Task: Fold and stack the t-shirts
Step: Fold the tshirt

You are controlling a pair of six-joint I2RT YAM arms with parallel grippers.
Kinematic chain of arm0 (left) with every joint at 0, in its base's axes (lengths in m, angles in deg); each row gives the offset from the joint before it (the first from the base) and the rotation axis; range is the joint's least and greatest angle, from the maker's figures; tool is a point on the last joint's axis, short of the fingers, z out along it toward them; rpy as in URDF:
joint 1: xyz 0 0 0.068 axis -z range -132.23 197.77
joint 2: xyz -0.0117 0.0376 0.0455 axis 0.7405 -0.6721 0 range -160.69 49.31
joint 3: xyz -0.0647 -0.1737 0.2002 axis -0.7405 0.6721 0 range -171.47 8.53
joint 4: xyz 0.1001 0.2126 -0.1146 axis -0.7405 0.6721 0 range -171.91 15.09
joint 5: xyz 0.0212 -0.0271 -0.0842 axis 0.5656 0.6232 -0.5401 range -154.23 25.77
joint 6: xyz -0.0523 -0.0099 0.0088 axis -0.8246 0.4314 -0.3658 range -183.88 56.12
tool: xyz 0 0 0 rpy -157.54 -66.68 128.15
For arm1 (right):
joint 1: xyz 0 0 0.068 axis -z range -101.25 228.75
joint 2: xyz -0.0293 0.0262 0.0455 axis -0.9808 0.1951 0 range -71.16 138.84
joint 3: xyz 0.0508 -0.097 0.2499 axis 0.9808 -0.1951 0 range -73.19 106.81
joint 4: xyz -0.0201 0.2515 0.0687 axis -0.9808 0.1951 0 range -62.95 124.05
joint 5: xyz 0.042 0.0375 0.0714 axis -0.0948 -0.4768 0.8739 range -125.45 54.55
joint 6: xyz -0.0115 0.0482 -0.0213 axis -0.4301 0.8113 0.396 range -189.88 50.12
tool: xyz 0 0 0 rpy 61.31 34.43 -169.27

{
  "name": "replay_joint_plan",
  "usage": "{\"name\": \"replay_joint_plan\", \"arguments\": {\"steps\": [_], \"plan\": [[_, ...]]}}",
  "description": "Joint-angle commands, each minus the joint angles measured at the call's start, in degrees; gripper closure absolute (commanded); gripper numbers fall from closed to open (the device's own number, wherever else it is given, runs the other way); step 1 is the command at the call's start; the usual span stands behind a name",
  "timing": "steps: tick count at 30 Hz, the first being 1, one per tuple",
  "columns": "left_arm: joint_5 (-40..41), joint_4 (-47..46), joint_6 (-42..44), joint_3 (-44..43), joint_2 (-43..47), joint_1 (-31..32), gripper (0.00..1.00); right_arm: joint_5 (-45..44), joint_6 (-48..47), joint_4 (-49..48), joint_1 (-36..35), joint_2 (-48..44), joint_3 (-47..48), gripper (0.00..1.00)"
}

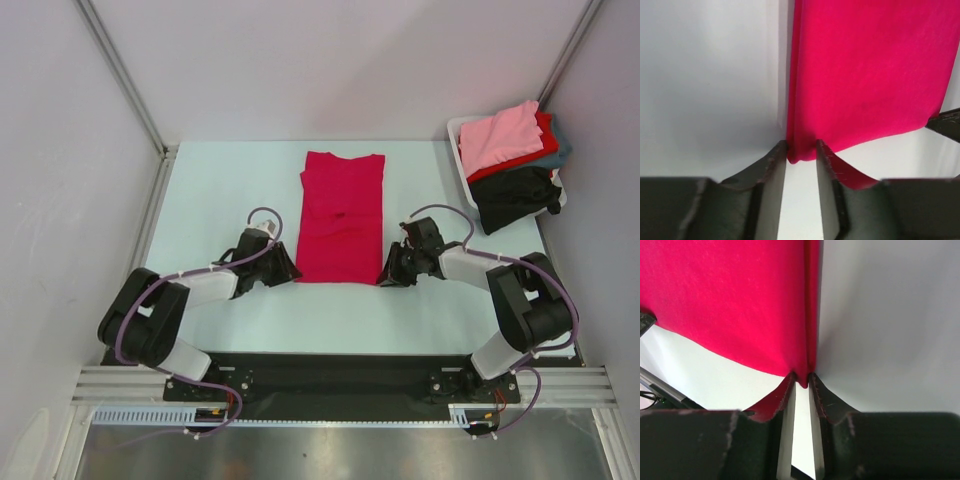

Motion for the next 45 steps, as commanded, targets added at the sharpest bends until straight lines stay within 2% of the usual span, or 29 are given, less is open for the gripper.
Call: {"name": "replay_joint_plan", "arguments": {"steps": [1, 3, 5, 7, 8, 15, 20, 23, 27, 35, 39, 45], "plan": [[2.6, 3.2, 1.2, 0.3, -3.5, 0.8, 0.66, -1.7, -0.5, 0.3, -0.3, 0.7, 1.4, 0.79], [2.3, 2.4, 0.6, 0.3, -4.2, 1.1, 0.74, -1.2, -0.4, 0.0, -0.5, 0.7, 1.4, 0.82], [1.8, 1.2, 0.3, 0.6, -5.0, 1.8, 0.81, -1.0, -0.2, -0.5, -0.4, 0.6, 1.4, 0.89], [0.8, 0.2, 0.2, 0.5, -4.9, 2.4, 0.95, -0.4, -0.4, -0.1, -0.4, 0.5, 1.5, 1.0], [0.7, 0.1, 0.3, 0.4, -4.7, 2.6, 1.0, -0.2, -0.6, 0.3, -0.5, 0.5, 1.6, 1.0], [1.2, 4.1, 2.3, -2.0, -0.7, 2.4, 1.0, 2.7, -0.4, 1.3, 0.9, -2.4, 2.6, 1.0], [1.1, 15.6, 6.0, -13.8, 3.0, 0.6, 1.0, 4.3, -2.0, 7.9, 2.8, -4.2, 14.0, 1.0], [2.8, 20.1, 7.0, -16.7, 8.8, 0.5, 1.0, 1.9, -3.1, 12.8, 2.7, -8.9, 17.5, 1.0], [0.9, 20.8, 6.3, -13.2, 12.7, 0.6, 1.0, 1.2, -2.8, 14.2, 2.6, -13.4, 14.9, 1.0], [-2.2, 11.0, 1.9, 5.4, 12.3, 3.6, 1.0, 5.5, 2.0, 6.8, 1.1, -15.5, -4.2, 1.0], [-2.2, 9.9, 1.5, 9.4, 13.8, 4.2, 1.0, 4.6, 2.0, 7.4, -0.2, -17.0, -5.8, 1.0], [-3.0, 13.7, 1.6, 8.2, 19.3, 4.3, 1.0, 4.0, 1.4, 10.7, -0.4, -19.2, -3.1, 1.0]]}}
